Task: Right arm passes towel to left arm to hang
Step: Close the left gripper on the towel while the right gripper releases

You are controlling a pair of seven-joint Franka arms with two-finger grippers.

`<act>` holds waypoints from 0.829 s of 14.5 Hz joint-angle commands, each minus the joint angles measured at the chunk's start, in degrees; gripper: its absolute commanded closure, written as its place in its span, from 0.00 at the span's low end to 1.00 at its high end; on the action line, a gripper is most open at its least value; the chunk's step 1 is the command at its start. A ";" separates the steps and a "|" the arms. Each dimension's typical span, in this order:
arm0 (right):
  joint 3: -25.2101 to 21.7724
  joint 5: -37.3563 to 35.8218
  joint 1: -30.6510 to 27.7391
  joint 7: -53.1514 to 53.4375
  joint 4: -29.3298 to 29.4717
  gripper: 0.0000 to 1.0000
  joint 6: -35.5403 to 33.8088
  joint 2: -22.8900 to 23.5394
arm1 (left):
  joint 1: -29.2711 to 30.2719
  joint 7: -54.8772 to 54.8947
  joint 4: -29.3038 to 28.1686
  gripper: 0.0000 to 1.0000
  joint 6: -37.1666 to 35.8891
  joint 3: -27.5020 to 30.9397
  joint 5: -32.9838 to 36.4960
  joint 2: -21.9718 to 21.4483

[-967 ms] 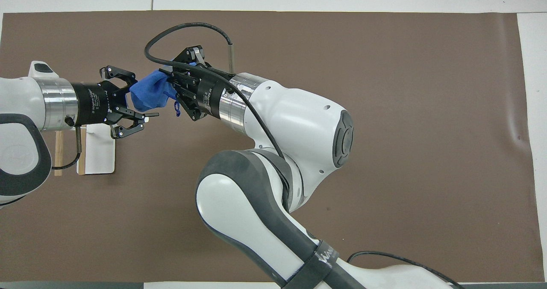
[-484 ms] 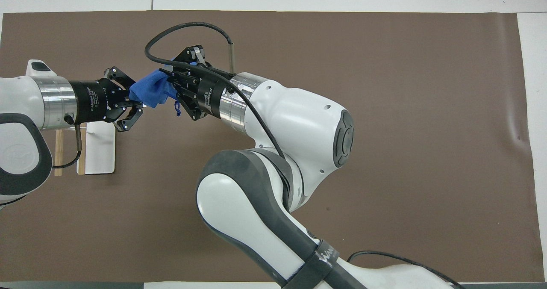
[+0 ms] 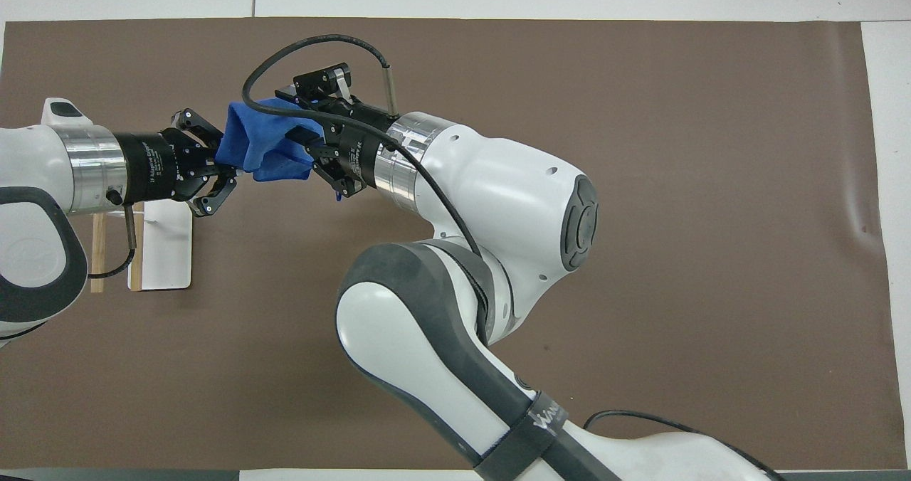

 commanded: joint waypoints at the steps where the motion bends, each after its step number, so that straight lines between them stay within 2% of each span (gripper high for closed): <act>1: 0.34 -5.17 -3.45 -4.18 -1.78 0.00 0.66 0.05 | -0.32 1.73 0.72 1.00 0.52 0.40 -0.30 0.63; 5: 0.34 -16.85 -8.90 -9.97 -7.48 0.00 -0.40 -1.96 | -0.15 4.80 1.95 1.00 0.35 0.58 0.39 0.71; 7: 0.34 -19.33 -11.28 -16.38 -9.60 0.00 -1.45 -2.76 | -0.06 5.34 3.09 1.00 -0.18 0.58 5.82 0.63; 9: 0.25 -19.78 -13.74 -21.40 -9.69 0.00 -5.39 -3.02 | 0.20 5.86 3.88 1.00 -1.58 0.75 12.67 0.36; 12: 0.25 -27.31 -17.25 -30.45 -11.62 0.00 -11.81 -4.60 | 0.20 11.73 5.29 1.00 -5.79 0.93 22.77 0.36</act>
